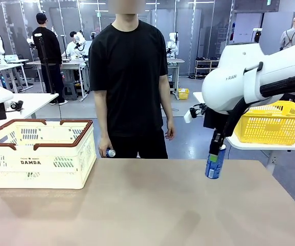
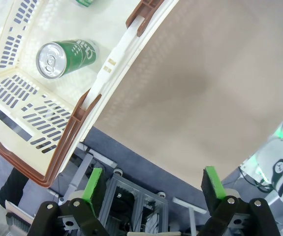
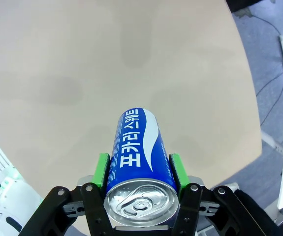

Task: Place the drinks into the Shopping basket.
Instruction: Pick up one drink and place it into the Shopping basket.

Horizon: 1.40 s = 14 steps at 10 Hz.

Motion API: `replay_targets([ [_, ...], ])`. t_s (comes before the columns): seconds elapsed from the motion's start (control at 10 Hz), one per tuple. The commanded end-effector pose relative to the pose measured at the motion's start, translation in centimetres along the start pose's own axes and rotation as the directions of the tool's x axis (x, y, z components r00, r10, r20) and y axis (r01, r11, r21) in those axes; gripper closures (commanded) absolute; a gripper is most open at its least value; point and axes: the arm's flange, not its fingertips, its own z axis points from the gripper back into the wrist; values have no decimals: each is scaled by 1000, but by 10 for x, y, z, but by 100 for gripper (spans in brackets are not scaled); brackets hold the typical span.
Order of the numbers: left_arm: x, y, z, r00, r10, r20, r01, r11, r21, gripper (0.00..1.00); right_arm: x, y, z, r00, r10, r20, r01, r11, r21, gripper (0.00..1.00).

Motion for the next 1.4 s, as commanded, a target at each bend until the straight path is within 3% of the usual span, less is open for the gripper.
replay_targets([
  [0.0,0,-2,3,1000,19,11,-19,1000,-3,2,28,31,-9,999,42,32,-43,999,30,42],
  [0.4,0,-2,3,1000,19,11,-19,1000,-3,2,99,96,-46,965,253,73,-257,965,48,42],
  [0.7,0,-2,3,1000,19,11,-19,1000,-3,2,145,128,-72,940,338,49,-341,938,68,42],
  [1.3,0,-2,3,1000,19,11,-19,1000,-3,2,182,150,-83,915,403,30,-404,909,100,42],
])
